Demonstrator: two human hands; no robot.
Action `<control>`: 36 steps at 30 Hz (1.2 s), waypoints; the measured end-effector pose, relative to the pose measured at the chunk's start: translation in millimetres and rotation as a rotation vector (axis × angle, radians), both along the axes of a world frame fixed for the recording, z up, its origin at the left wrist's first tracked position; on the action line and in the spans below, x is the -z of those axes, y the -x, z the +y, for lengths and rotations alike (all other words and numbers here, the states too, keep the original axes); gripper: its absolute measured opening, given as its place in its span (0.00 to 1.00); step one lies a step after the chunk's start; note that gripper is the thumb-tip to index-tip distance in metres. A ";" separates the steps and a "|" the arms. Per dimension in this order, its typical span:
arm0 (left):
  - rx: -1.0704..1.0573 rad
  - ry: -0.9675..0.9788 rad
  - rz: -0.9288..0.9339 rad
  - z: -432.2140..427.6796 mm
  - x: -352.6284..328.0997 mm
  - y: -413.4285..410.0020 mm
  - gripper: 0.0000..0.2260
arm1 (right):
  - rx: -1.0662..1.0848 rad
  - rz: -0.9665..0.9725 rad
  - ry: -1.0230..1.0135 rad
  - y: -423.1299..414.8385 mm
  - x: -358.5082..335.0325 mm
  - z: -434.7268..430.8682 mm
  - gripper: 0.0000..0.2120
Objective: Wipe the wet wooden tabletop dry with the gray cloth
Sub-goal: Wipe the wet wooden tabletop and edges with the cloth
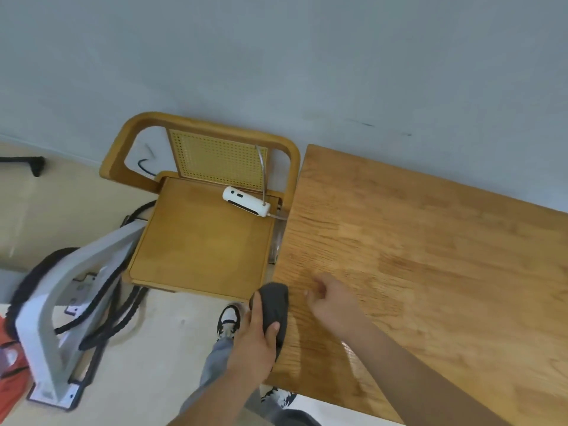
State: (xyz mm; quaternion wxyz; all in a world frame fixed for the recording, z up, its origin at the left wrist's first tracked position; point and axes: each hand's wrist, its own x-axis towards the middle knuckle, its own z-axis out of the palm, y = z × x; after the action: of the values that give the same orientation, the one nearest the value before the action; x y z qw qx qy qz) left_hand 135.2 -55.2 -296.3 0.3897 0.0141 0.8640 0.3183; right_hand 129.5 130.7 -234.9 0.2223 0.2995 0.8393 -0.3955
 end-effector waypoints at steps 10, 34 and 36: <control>0.165 0.046 -0.132 39.9 18.9 99.5 0.33 | -0.314 -0.115 -0.502 129.7 7.9 49.4 0.40; 0.528 0.054 0.174 250.4 23.2 426.9 0.26 | -0.245 -0.445 -0.381 188.2 25.1 73.0 0.68; 0.535 0.019 0.198 250.3 22.4 431.1 0.24 | -0.234 -0.461 -0.368 187.9 23.9 73.1 0.69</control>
State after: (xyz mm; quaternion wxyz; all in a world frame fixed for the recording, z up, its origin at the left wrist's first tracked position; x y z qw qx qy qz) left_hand -295.9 195.1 -318.8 0.3737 0.2692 0.8664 0.1929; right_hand -58.4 203.7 -258.8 0.3927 0.3177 0.8531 -0.1304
